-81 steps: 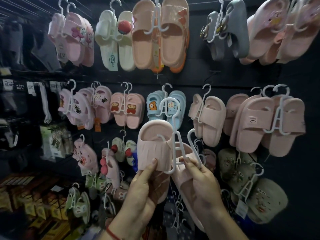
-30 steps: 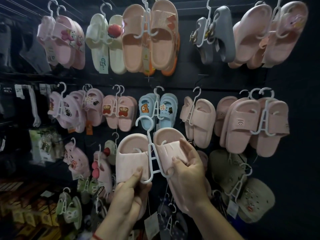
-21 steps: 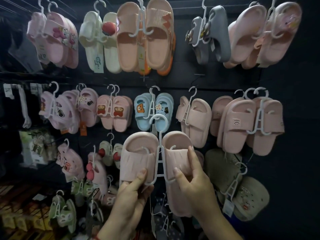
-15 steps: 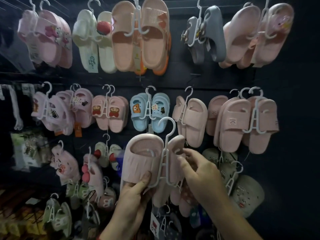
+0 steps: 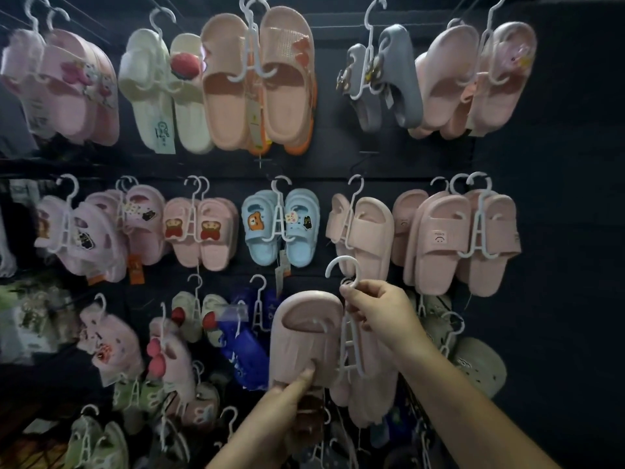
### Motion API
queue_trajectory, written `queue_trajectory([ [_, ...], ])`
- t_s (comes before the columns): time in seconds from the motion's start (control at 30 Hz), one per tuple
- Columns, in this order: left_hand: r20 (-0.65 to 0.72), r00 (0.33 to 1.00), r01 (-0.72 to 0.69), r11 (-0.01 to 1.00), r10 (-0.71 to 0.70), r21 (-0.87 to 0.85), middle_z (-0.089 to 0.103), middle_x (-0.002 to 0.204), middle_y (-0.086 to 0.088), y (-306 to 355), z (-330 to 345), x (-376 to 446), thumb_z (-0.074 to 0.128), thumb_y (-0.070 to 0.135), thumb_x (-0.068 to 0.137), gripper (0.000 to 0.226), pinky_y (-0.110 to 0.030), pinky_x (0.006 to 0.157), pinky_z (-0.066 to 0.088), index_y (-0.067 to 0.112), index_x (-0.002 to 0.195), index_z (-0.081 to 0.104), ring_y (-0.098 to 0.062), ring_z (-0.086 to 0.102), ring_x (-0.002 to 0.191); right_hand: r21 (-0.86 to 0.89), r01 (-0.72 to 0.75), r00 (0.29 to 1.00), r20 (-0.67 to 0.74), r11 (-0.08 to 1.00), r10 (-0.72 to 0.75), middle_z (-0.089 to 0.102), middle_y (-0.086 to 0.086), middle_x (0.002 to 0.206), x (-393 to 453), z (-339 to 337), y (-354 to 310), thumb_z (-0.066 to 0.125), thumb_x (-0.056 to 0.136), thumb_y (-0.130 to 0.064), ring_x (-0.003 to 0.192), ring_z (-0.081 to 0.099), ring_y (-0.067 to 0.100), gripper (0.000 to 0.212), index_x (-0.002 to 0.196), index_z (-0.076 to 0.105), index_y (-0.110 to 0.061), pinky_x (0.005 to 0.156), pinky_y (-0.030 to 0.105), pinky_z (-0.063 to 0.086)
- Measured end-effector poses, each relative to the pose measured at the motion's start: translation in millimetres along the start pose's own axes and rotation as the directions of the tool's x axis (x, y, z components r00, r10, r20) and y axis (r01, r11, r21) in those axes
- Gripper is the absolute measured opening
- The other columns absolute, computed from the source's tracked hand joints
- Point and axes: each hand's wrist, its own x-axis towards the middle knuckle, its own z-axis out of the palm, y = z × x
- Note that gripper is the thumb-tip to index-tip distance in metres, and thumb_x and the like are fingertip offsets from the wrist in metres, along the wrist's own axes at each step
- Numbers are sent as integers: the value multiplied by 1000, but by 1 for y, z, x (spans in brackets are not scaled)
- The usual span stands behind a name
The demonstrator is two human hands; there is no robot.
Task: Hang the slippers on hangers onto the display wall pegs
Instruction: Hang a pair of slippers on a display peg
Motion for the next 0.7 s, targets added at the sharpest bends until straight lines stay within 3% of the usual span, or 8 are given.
queue_trajectory([
  [0.1,-132,986,141,933,-103,331,63,61,-12,15,-9,4,69,75,64,71,-25,53,43,5,66,71,-26,60,55,-22,3,998,-56,1000,-4,58,-6,68,4,0,3,76,89,-22,53,51,0,13,79,77,-13,58,19,42],
  [0.17,-168,982,12,848,91,530,59,56,-5,25,-21,11,64,70,79,62,-24,50,41,10,65,64,-21,56,51,-17,-7,997,-82,1000,5,54,-15,55,7,0,2,75,89,-19,48,48,-2,12,83,77,-9,54,14,40],
  [0.27,-78,876,-305,672,476,675,64,71,3,43,-30,18,70,67,80,53,-30,59,47,15,80,60,-12,59,62,-35,12,991,-131,999,-16,55,-16,55,10,1,-2,75,89,-18,46,49,-3,13,87,76,-5,48,13,41],
  [0.33,0,819,-414,591,574,692,67,103,4,55,-30,21,75,64,76,51,-27,79,52,27,107,60,-7,64,89,-62,41,985,-163,997,-50,54,-10,65,12,2,-8,74,90,-18,48,51,-5,17,89,76,-2,49,12,43],
  [0.4,126,793,-506,528,596,682,52,135,7,64,-28,28,77,73,66,89,-34,102,49,40,141,41,-8,56,118,-99,60,981,-180,993,-77,54,-9,69,16,3,-12,74,90,-22,58,54,-1,21,87,76,-1,59,16,47],
  [0.47,252,760,-581,451,599,678,34,152,14,73,-20,34,77,75,61,111,-38,114,40,51,152,18,-6,42,135,-93,57,978,-194,994,-75,54,-7,70,22,3,-17,75,89,-27,67,55,9,23,84,77,-4,69,28,48],
  [0.6,355,702,-653,360,617,666,28,154,11,91,4,51,84,62,67,119,-32,110,39,55,152,1,-7,39,135,-159,91,984,-135,983,-113,60,18,68,40,2,-31,73,87,-35,64,54,20,33,77,73,-4,66,41,49],
  [0.7,337,695,-655,367,635,660,36,150,6,112,19,68,84,63,64,118,-38,107,46,57,149,3,-14,47,130,-203,117,985,-105,972,-140,69,22,76,60,-2,-44,70,92,-26,63,59,17,27,75,75,-5,64,35,55],
])
